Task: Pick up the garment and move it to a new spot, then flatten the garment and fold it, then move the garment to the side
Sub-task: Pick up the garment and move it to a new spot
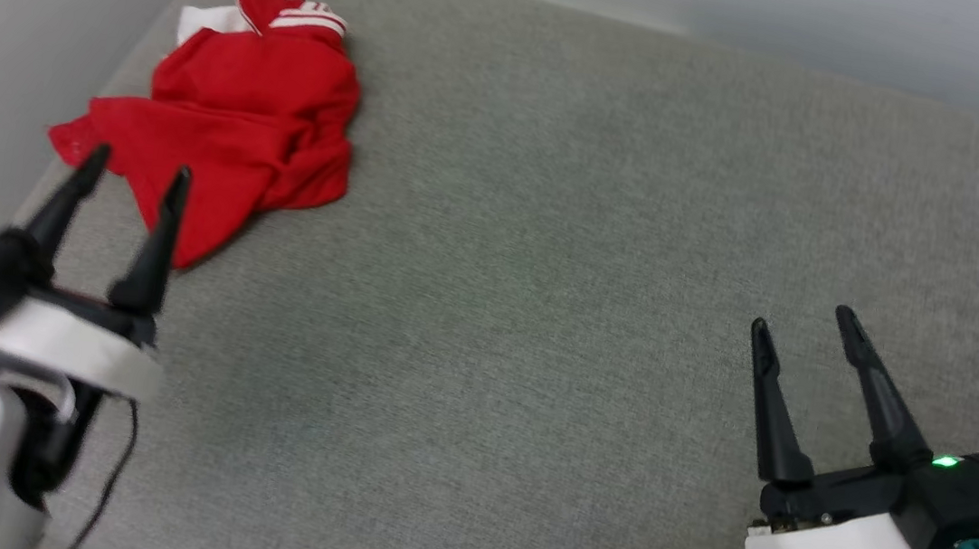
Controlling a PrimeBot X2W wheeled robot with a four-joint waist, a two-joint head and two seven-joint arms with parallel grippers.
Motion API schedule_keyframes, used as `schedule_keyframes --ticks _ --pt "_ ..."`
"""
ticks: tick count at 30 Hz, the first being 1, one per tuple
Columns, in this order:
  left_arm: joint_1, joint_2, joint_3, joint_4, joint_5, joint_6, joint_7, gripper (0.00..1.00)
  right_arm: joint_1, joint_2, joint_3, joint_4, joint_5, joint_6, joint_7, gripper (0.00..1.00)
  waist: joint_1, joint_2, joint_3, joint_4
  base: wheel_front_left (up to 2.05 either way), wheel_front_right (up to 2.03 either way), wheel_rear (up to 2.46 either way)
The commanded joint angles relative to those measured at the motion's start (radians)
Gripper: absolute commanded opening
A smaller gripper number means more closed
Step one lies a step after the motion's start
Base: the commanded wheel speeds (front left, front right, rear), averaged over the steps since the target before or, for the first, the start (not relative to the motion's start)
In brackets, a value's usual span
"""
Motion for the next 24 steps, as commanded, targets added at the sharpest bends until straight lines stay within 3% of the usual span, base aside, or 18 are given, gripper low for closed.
schedule_keyframes --ticks 1,6,12,18,24 --pt "-0.037 0.018 0.000 0.009 -0.020 -0.002 0.010 1.00 -0.020 -0.004 -0.004 -0.009 -0.006 0.000 -0.002 1.00 -0.0001 0.0000 0.084 -0.056 0.00 0.00 0.00" --pt "-0.269 0.212 -0.057 0.152 -0.268 -0.001 0.238 1.00 -0.051 -0.016 -0.009 -0.054 -0.029 0.000 -0.002 1.00 -0.0001 0.0000 0.185 -0.101 0.00 0.00 0.00" --pt "-0.468 0.373 -0.121 0.299 -0.594 -0.001 0.597 1.00 -0.076 -0.019 -0.025 -0.085 -0.043 0.000 -0.002 1.00 -0.0001 0.0000 0.287 -0.157 0.00 0.00 0.00" --pt "-0.559 0.461 -0.165 0.381 -0.762 -0.001 0.833 1.00 -0.085 -0.013 -0.043 -0.103 -0.044 0.000 -0.002 1.00 -0.0001 0.0000 0.369 -0.198 0.00 0.00 0.00" --pt "-0.604 0.475 -0.219 0.462 -0.788 -0.001 0.913 1.00 -0.092 -0.008 -0.054 -0.103 -0.045 -0.001 -0.001 1.00 -0.0001 0.0000 0.418 -0.223 0.00 0.00 0.00"
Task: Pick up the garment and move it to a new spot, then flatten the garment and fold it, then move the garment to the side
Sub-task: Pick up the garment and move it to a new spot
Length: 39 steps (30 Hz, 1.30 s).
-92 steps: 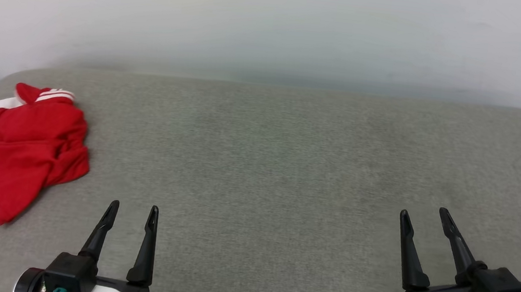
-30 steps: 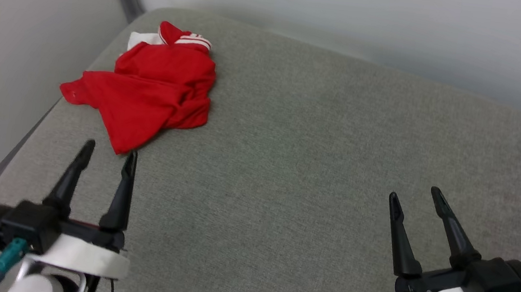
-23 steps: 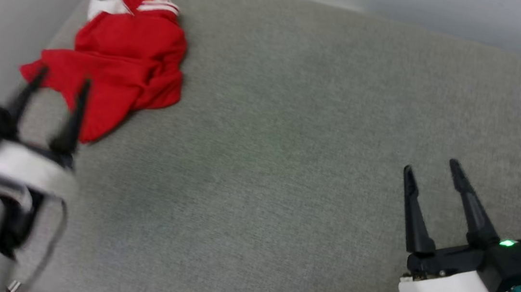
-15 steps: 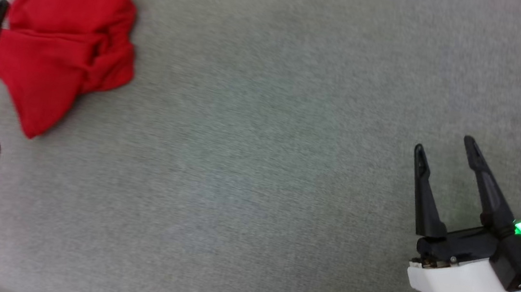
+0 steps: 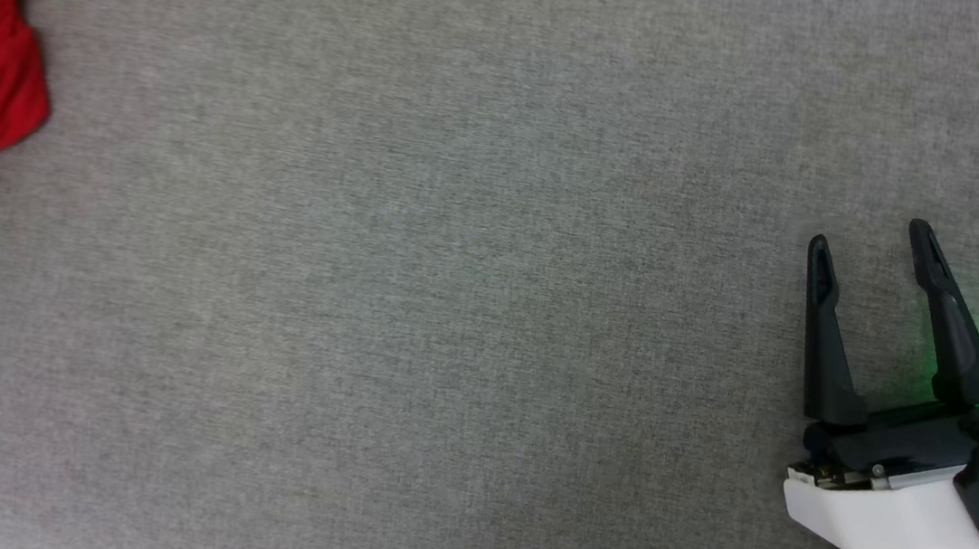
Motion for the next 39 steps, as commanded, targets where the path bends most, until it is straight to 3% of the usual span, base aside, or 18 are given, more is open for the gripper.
schedule_keyframes --ticks 1,2,3,4,12,21,22,27,32,39 --pt "-0.010 -0.008 -0.007 0.009 -0.008 -0.002 0.007 1.00 -0.007 -0.004 -0.010 0.017 0.001 -0.001 0.003 1.00 -0.0001 0.0000 0.018 -0.015 0.00 0.00 0.00" --pt "-0.016 -0.013 -0.016 0.024 -0.011 -0.002 0.014 1.00 -0.005 -0.003 -0.012 0.019 0.000 -0.001 0.004 1.00 -0.0001 0.0000 0.021 -0.016 0.00 0.00 0.00" --pt "-0.018 -0.018 -0.028 0.033 -0.012 -0.002 0.018 0.24 -0.003 -0.003 -0.013 0.021 0.000 -0.001 0.004 1.00 -0.0001 0.0000 0.023 -0.017 0.00 0.00 0.00" --pt "-0.017 -0.024 -0.040 0.040 -0.015 -0.002 0.026 0.00 0.000 -0.002 -0.015 0.023 -0.001 -0.001 0.004 1.00 -0.0001 0.0000 0.023 -0.017 0.00 0.00 0.00" --pt "-0.020 -0.007 -0.078 0.048 -0.028 -0.002 -0.055 0.00 -0.001 0.002 -0.001 0.049 -0.008 -0.001 0.003 1.00 -0.0001 0.0000 -0.040 -0.007 0.00 0.00 0.00" --pt "0.009 0.058 -0.145 -0.035 0.025 -0.002 -0.297 0.00 0.020 0.005 0.022 0.112 0.023 -0.001 0.000 1.00 -0.0001 0.0000 -0.226 -0.006 0.00 0.00 0.00" --pt "0.022 0.074 -0.169 -0.086 0.036 -0.002 -0.380 0.00 0.034 0.005 0.025 0.139 0.034 -0.001 0.000 1.00 -0.0001 0.0000 -0.292 -0.005 0.00 0.00 0.00" --pt "0.039 0.095 -0.224 -0.182 0.080 -0.002 -0.479 0.00 0.058 0.006 0.040 0.172 0.069 -0.001 0.000 1.00 -0.0001 0.0000 -0.388 -0.011 0.00 0.00 0.00" --pt "0.048 0.064 -0.266 -0.274 0.148 0.001 -0.551 0.00 0.079 0.006 0.054 0.194 0.094 -0.001 0.000 1.00 -0.0001 0.0000 -0.464 -0.021 0.00 0.00 0.00" --pt "0.066 -0.057 -0.323 -0.401 0.189 0.058 -0.584 0.00 0.083 0.006 0.052 0.192 0.116 -0.001 0.000 1.00 -0.0001 0.0000 -0.520 -0.062 0.00 0.00 0.00"
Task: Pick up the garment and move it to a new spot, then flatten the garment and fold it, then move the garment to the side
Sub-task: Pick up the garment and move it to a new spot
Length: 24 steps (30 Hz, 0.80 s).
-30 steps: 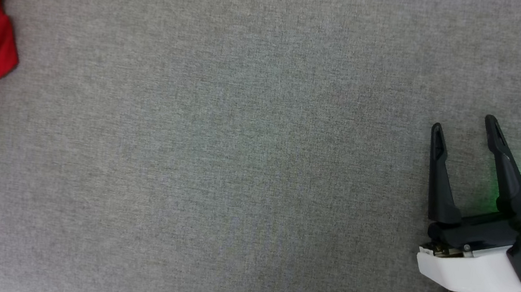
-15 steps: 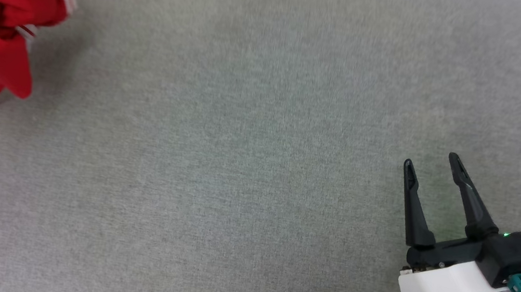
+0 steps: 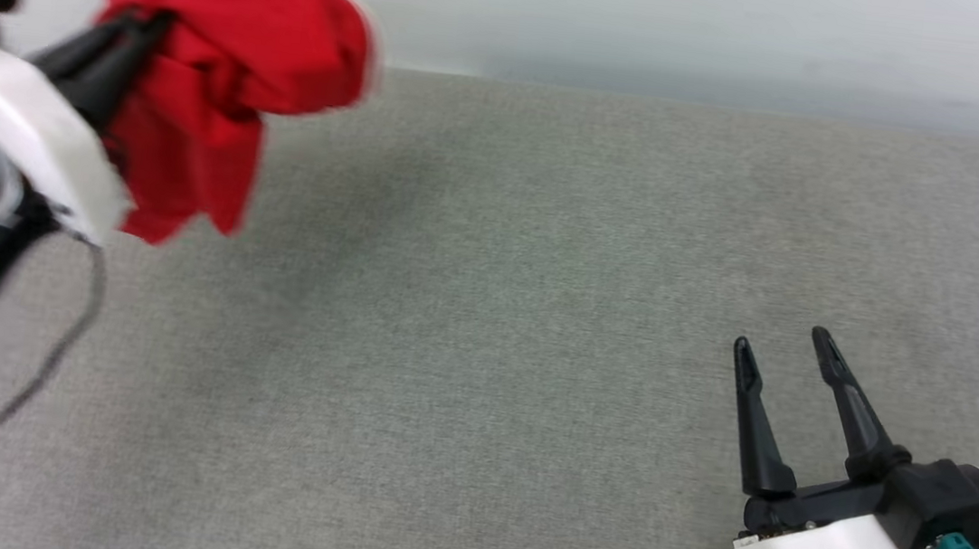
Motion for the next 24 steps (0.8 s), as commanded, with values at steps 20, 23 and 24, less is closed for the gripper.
schedule_keyframes --ticks 20,23,24 --pt "0.128 -0.551 -0.270 0.163 0.073 0.125 -0.127 0.00 -0.021 0.002 -0.048 -0.050 0.017 -0.001 -0.002 1.00 0.0003 -0.0001 0.070 -0.214 0.00 0.00 0.00" --pt "0.131 -0.641 -0.366 0.287 0.094 0.059 -0.093 1.00 -0.032 0.002 -0.046 -0.053 0.025 -0.001 -0.002 1.00 0.0003 -0.0001 0.087 -0.232 0.00 0.00 0.00" --pt "0.130 -0.651 -0.371 0.305 0.095 0.048 -0.096 1.00 -0.032 0.002 -0.046 -0.051 0.026 -0.001 -0.002 1.00 0.0003 -0.0001 0.087 -0.233 0.00 0.00 0.00"
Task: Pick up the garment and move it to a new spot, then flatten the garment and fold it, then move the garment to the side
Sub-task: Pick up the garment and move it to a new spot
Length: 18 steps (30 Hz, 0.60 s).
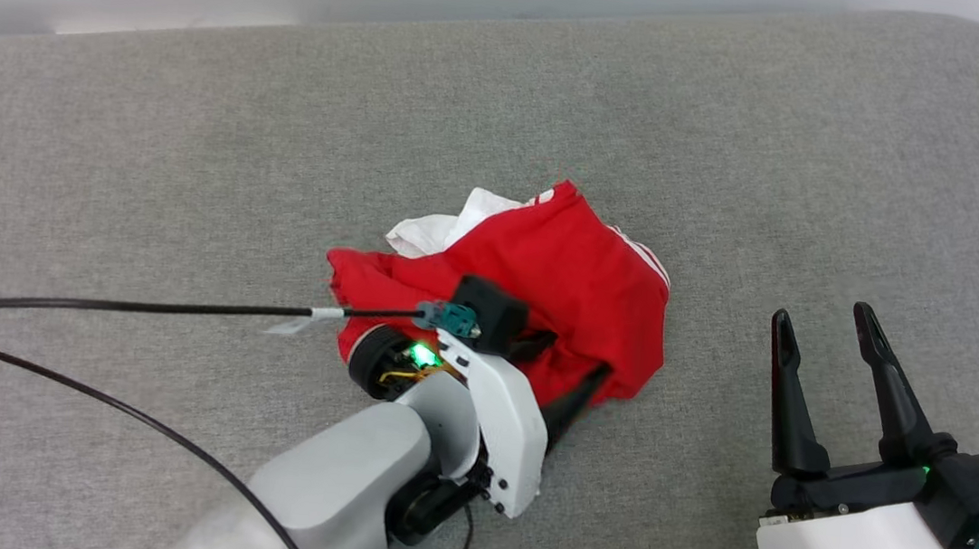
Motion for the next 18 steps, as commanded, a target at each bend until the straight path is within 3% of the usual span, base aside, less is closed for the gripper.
schedule_keyframes --ticks 1,5,10,18 --pt "0.007 -0.008 -0.002 0.019 0.007 -0.013 -0.016 1.00 -0.015 0.002 0.000 0.002 0.010 -0.001 -0.002 1.00 0.0000 -0.0001 0.000 -0.002 0.00 0.00 0.00" --pt "-0.011 -0.031 0.004 0.053 0.019 -0.030 -0.081 1.00 -0.005 0.002 -0.005 0.011 0.009 -0.001 -0.002 1.00 0.0000 -0.0001 -0.024 0.011 0.00 0.00 0.00" --pt "-0.025 -0.008 0.049 0.034 0.032 -0.024 -0.192 1.00 0.015 0.002 -0.009 0.016 0.002 -0.001 -0.002 1.00 0.0000 -0.0001 -0.080 0.044 0.00 0.00 0.00" --pt "0.015 0.137 0.179 -0.091 0.102 0.063 -0.275 1.00 0.045 0.002 -0.009 0.009 -0.016 -0.001 -0.002 1.00 0.0000 -0.0001 -0.152 0.113 0.00 0.00 0.00"
